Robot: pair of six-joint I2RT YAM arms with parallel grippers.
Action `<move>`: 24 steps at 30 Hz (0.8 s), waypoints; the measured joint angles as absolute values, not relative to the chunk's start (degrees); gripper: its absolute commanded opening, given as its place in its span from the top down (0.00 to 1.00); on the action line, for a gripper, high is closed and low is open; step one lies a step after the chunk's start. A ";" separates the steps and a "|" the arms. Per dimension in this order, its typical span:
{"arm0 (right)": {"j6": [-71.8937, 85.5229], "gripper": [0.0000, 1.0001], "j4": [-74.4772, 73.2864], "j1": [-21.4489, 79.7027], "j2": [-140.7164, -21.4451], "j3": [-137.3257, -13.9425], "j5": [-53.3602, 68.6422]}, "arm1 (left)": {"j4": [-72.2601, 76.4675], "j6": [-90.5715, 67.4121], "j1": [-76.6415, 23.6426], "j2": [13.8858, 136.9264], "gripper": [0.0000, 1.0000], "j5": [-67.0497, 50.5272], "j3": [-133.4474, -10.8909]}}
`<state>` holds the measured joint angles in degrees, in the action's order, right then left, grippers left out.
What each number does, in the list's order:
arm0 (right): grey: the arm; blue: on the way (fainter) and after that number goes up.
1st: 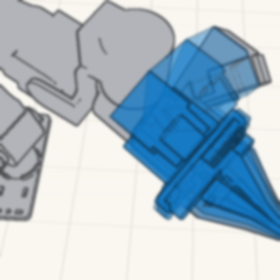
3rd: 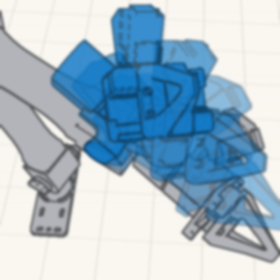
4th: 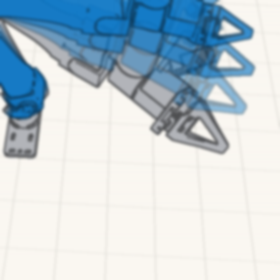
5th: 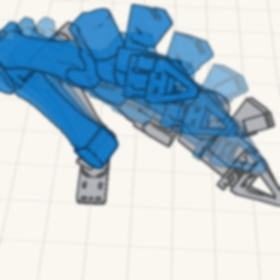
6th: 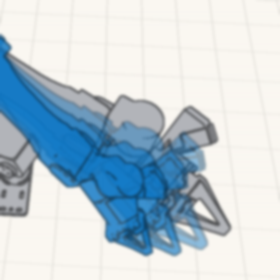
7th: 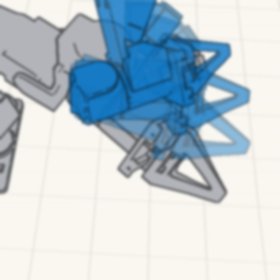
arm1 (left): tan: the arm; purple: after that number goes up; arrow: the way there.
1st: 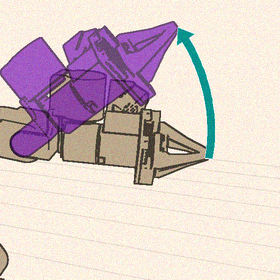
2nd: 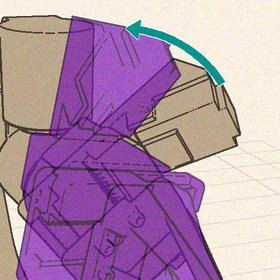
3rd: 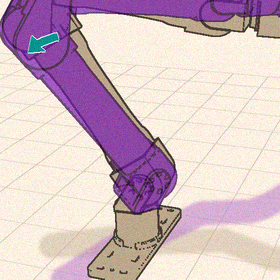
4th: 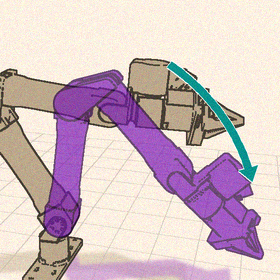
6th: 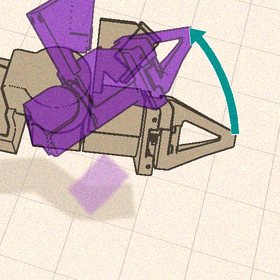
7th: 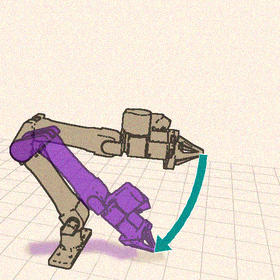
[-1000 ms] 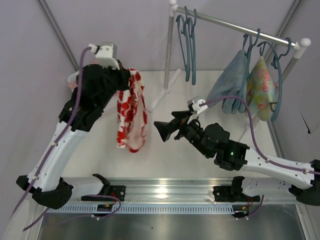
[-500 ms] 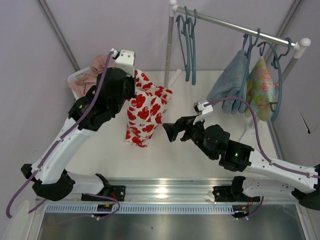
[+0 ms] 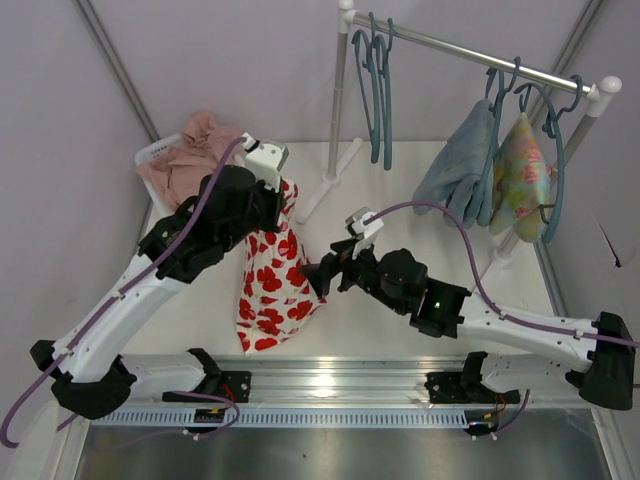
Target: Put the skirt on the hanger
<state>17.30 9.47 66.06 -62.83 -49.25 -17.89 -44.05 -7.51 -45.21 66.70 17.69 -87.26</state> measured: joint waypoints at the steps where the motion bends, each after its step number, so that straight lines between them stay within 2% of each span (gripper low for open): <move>1: 15.05 0.00 10.48 66.06 -63.42 -48.80 -16.27 | -44.10 -7.51 -45.25 66.65 1.00 17.52 -86.89; 6: 7.79 0.00 14.76 65.76 -65.49 -48.16 -10.85 | -41.91 -6.72 -45.25 63.86 1.00 15.84 -84.34; 13: 6.37 0.01 19.00 63.70 -68.95 -47.79 -8.32 | -38.79 -4.64 -45.21 54.63 1.00 14.52 -78.46; 24: 2.81 0.01 22.70 59.86 -71.57 -44.58 3.31 | -37.76 -3.99 -45.19 54.06 1.00 13.21 -78.43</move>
